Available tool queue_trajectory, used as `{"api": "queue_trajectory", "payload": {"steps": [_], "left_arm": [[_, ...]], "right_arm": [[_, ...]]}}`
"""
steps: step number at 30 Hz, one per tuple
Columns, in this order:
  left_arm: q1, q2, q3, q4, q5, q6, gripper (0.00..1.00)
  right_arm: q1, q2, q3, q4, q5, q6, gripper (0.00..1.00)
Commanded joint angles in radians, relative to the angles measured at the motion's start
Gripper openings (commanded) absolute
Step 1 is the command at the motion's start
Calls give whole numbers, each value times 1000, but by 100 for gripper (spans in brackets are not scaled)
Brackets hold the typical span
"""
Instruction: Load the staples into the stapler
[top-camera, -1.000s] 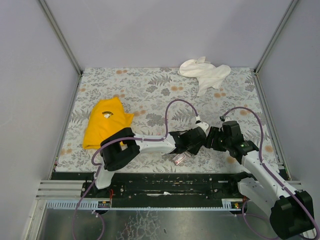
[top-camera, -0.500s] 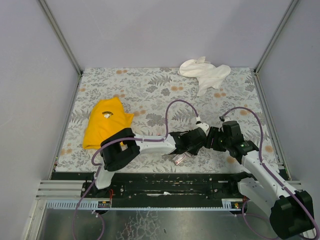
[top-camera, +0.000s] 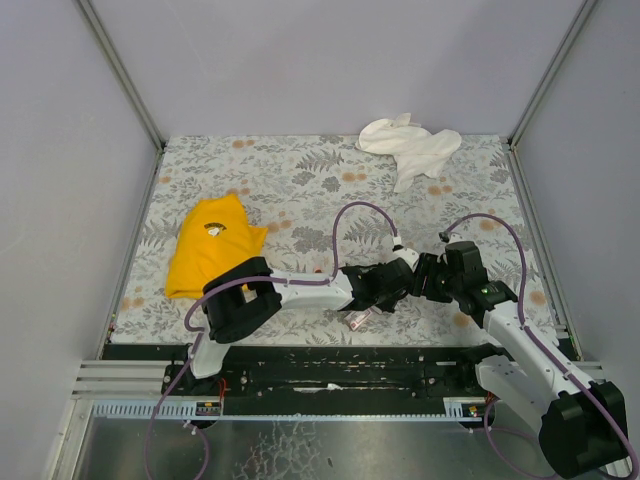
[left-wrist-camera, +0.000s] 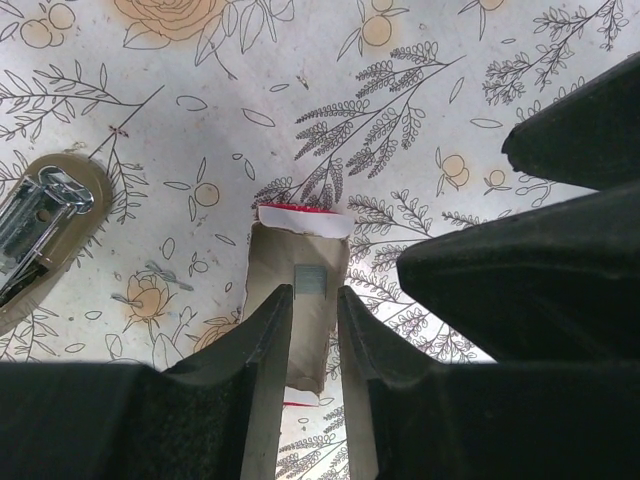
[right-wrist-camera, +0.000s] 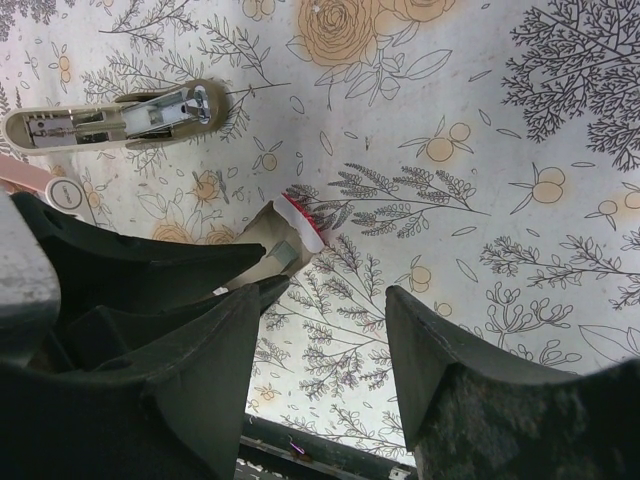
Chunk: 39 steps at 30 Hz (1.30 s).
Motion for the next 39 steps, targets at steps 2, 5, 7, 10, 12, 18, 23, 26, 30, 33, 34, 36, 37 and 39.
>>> {"api": "queue_trajectory", "payload": {"steps": [2,5,7,10,12,18,23,26,30,33,34,36,37,39], "left_arm": [[-11,12,2,11,-40,8,22],[-11,14,-2,17,-41,8,21],[-10,16,-2,16,-40,9,21],[-10,17,-7,17,-42,9,20],[-11,18,-8,18,-43,9,20],[-11,25,-5,18,-43,15,21],[-15,23,-19,0,-65,23,21],[-15,13,-35,5,-69,12,20],[-15,-24,-78,54,-64,-22,18],[-14,-60,-107,89,-46,-57,17],[-14,-75,-118,101,-40,-68,17],[-15,-113,-140,119,-29,-90,17],[-15,-131,-152,128,-26,-100,17],[-15,-181,-176,146,-25,-115,17]], "right_arm": [[-7,-19,-2,35,-13,-2,60],[-7,-26,-6,31,-11,3,60],[-7,-34,-8,28,-10,5,60],[-9,-45,-12,24,-7,9,60],[-9,-49,-16,22,-6,12,60],[-9,-62,-26,21,-8,21,60],[-8,-76,-37,11,-4,23,60],[-9,-80,-33,-4,8,21,60],[-8,-91,-26,-8,5,32,60],[-9,-103,-20,-13,-4,42,60],[-9,-107,-16,-18,-6,43,60],[-9,-118,-8,-32,-11,46,60],[-9,-125,-3,-40,-16,49,60],[-9,-142,1,-51,-33,56,60]]}}
